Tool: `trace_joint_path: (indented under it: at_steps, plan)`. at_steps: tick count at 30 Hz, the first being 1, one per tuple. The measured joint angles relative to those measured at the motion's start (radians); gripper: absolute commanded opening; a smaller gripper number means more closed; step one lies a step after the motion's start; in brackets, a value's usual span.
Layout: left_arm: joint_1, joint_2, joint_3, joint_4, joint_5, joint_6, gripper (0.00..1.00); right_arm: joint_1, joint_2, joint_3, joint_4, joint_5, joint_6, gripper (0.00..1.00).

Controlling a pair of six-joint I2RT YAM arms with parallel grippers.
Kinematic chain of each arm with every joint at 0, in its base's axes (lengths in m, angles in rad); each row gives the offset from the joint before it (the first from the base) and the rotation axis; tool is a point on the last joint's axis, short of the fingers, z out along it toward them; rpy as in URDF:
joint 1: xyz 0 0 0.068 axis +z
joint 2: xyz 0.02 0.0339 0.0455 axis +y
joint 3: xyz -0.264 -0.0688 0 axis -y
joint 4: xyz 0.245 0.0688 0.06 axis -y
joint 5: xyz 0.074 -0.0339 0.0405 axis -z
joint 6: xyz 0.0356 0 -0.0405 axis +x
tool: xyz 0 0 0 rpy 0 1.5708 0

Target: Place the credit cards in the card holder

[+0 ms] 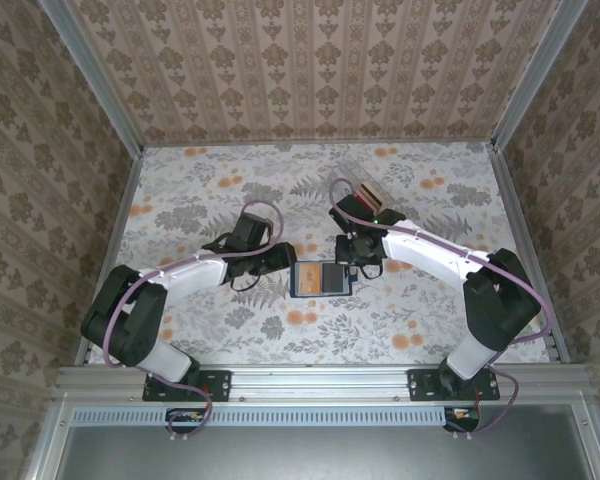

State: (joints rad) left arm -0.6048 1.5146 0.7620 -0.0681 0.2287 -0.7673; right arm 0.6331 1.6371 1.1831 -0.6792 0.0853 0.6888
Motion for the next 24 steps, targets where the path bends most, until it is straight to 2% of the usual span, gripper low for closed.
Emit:
trace_joint_path:
  at_steps: [10, 24]
  plan:
    - [-0.019, 0.040, -0.001, 0.000, 0.005, -0.004, 0.55, 0.000, 0.000, -0.076, 0.055, -0.007, 0.019, 0.00]
    - [-0.051, 0.110, -0.003, 0.017, 0.023, -0.025, 0.37, -0.019, -0.036, -0.169, 0.189, -0.075, 0.072, 0.00]
